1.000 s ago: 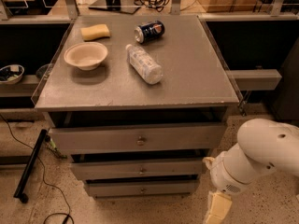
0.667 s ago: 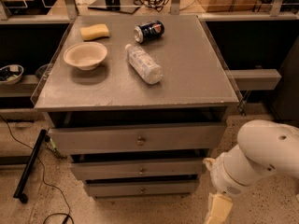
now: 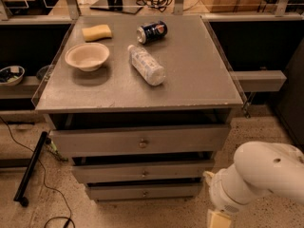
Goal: Open bottom drawer
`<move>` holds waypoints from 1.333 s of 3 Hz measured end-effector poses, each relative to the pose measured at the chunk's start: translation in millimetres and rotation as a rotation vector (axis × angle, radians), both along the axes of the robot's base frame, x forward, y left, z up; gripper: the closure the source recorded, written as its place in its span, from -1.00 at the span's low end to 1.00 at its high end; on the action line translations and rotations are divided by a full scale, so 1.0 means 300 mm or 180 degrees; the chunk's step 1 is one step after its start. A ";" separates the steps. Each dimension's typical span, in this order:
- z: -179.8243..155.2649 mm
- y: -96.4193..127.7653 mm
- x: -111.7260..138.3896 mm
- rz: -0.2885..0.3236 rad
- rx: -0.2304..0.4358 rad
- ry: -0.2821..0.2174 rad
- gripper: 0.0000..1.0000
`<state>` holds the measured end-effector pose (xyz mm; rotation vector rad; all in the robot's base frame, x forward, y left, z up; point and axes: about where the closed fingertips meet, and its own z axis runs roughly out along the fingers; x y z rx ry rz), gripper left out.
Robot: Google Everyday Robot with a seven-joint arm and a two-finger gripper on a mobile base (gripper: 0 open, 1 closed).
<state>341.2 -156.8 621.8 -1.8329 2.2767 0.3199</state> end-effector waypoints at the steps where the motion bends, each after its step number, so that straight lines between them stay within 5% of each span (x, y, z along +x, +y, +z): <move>1: -0.080 0.029 0.049 -0.0109 -0.0009 -0.0157 -1.00; 2: -0.080 0.029 0.049 -0.0109 -0.0010 -0.0157 -1.00; 4: -0.188 0.022 0.182 -0.0382 0.0111 -0.0359 -1.00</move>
Offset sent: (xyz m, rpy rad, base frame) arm 0.0100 0.0073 -0.0222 -0.0040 -0.0319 -0.0240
